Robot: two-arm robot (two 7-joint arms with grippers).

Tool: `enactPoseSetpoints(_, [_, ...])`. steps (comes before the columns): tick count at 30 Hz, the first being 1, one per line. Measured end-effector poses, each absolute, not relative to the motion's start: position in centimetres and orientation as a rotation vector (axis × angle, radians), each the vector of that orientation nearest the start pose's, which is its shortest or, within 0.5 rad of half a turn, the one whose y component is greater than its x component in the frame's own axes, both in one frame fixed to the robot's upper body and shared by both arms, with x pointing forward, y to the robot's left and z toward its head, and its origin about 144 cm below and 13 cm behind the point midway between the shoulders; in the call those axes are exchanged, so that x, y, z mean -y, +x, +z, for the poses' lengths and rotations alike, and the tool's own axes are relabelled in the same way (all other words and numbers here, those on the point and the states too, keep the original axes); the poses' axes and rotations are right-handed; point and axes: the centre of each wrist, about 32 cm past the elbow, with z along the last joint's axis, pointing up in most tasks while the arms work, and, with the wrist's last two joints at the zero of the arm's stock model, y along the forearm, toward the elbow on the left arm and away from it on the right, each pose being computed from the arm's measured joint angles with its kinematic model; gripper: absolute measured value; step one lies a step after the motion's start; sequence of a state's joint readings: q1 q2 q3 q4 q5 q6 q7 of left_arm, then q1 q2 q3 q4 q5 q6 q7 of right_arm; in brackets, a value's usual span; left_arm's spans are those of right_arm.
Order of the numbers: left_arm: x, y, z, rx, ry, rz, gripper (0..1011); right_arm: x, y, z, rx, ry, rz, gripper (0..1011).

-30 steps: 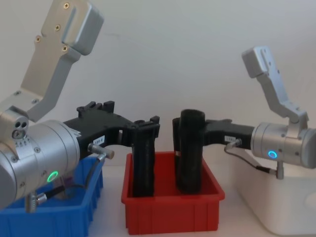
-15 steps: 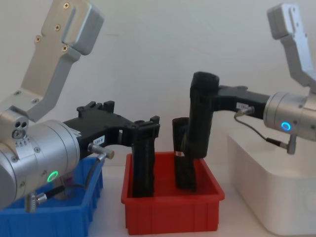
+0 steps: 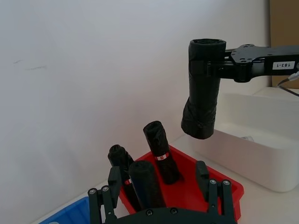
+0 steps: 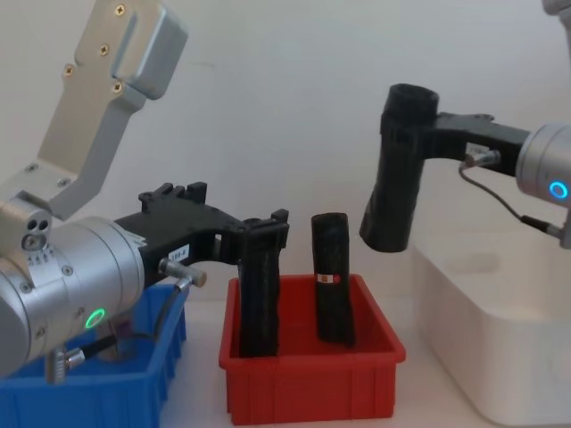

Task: Pick the cotton swabs from the blue box and place them into the white box.

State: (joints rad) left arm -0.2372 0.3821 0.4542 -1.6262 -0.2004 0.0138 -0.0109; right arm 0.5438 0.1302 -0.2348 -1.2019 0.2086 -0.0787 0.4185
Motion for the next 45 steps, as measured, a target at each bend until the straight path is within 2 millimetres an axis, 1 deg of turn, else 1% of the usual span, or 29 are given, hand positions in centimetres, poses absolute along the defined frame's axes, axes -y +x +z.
enactPoseSetpoints(8, [-19.8, 49.2, 120.4, 0.268, 0.061, 1.124, 1004, 22.2, 58.6, 124.3, 0.170, 0.102, -1.060, 357])
enactPoseSetpoints(17, [-19.8, 49.2, 120.4, 0.268, 0.061, 1.124, 1004, 23.4, 57.3, 124.3, 0.130, 0.068, -1.127, 357])
enactPoseSetpoints(27, [-19.8, 49.2, 120.4, 0.268, 0.061, 1.124, 1004, 24.9, 55.9, 123.7, 0.070, 0.014, -1.194, 357])
enactPoseSetpoints(42, [-19.8, 49.2, 120.4, 0.268, 0.061, 1.124, 1004, 26.5, 54.4, 122.4, 0.001, -0.041, -1.241, 357])
enactPoseSetpoints(45, [-19.8, 49.2, 120.4, 0.268, 0.061, 1.124, 1004, 26.7, 54.2, 122.2, -0.011, -0.049, -1.243, 446])
